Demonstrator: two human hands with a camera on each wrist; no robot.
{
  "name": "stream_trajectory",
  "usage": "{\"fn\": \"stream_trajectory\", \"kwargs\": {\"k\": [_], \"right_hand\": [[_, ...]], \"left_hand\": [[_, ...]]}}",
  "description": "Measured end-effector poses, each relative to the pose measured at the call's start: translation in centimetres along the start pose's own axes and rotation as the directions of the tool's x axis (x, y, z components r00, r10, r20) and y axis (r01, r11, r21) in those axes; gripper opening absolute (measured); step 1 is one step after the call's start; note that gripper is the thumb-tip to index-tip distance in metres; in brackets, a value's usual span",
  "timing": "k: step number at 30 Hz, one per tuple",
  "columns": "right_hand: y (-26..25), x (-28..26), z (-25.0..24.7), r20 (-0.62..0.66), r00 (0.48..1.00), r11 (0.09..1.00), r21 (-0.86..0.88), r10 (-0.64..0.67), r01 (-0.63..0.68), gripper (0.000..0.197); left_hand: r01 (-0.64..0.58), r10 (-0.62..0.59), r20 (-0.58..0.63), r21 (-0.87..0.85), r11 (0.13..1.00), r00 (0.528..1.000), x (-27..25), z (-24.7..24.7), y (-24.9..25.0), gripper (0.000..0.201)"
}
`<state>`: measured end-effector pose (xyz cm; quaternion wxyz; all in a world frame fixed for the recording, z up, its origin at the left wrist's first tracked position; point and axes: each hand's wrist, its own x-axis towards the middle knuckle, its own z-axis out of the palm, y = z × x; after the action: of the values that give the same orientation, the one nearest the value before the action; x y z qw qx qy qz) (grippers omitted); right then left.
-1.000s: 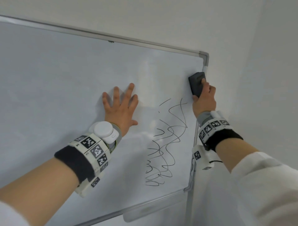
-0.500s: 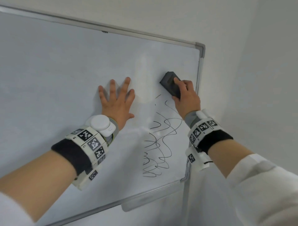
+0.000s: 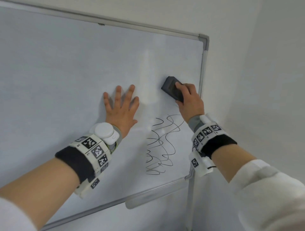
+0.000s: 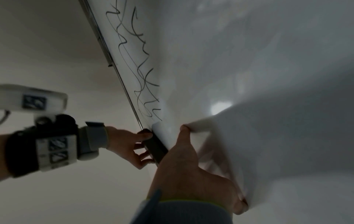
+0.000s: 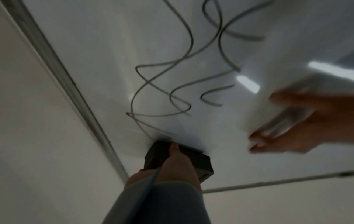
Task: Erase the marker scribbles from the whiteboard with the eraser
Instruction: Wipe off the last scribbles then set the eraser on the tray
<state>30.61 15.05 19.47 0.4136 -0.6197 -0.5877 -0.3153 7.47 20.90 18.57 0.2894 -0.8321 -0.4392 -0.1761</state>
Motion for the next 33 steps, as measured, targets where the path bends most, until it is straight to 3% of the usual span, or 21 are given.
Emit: {"fn": "stream_trajectory", "kwargs": {"k": [5, 10, 15, 19, 23, 26, 30, 33], "right_hand": [[1.4, -2.7, 1.6, -0.031, 0.996, 0.997, 0.017, -0.081, 0.082, 0.063], [2.8, -5.9, 2.4, 0.059, 0.978, 0.980, -0.019, -0.198, 0.199, 0.070], [4.1, -2.9, 0.4, -0.027, 0.999, 0.999, 0.037, -0.028, 0.029, 0.063], [3.9, -5.6, 1.8, -0.033, 0.999, 0.998, 0.050, -0.028, 0.030, 0.068], [3.6, -10.4, 3.6, 0.051, 0.997, 0.995, 0.082, -0.059, 0.055, 0.072], [4.3, -10.1, 3.0, 0.080, 0.993, 0.993, 0.089, -0.087, 0.080, 0.071], [5.2, -7.2, 1.3, 0.029, 0.994, 0.992, 0.072, 0.104, -0.106, 0.064], [5.0, -7.3, 1.3, 0.008, 0.991, 0.990, 0.049, 0.130, -0.131, 0.063]], "left_hand": [[-0.023, 0.023, 0.014, 0.007, 1.000, 1.000, -0.5, 0.4, 0.2, 0.075], [-0.020, 0.019, 0.043, 0.035, 0.999, 0.999, -0.8, 0.6, 0.4, 0.076], [-0.022, 0.021, 0.035, 0.021, 1.000, 0.999, -0.9, 0.4, 0.6, 0.074], [-0.023, 0.022, 0.039, 0.016, 1.000, 0.999, -1.1, 0.5, 0.8, 0.073], [-0.021, 0.019, 0.054, 0.035, 0.999, 0.998, -1.2, 0.7, 0.8, 0.071], [-0.035, 0.032, 0.063, 0.035, 0.999, 0.997, -1.3, 0.9, 1.0, 0.069], [-0.045, 0.045, 0.028, 0.017, 0.999, 0.999, -1.4, 1.5, 1.0, 0.069], [-0.049, 0.049, 0.022, 0.016, 0.999, 0.999, -1.5, 1.8, 1.0, 0.068]]}}
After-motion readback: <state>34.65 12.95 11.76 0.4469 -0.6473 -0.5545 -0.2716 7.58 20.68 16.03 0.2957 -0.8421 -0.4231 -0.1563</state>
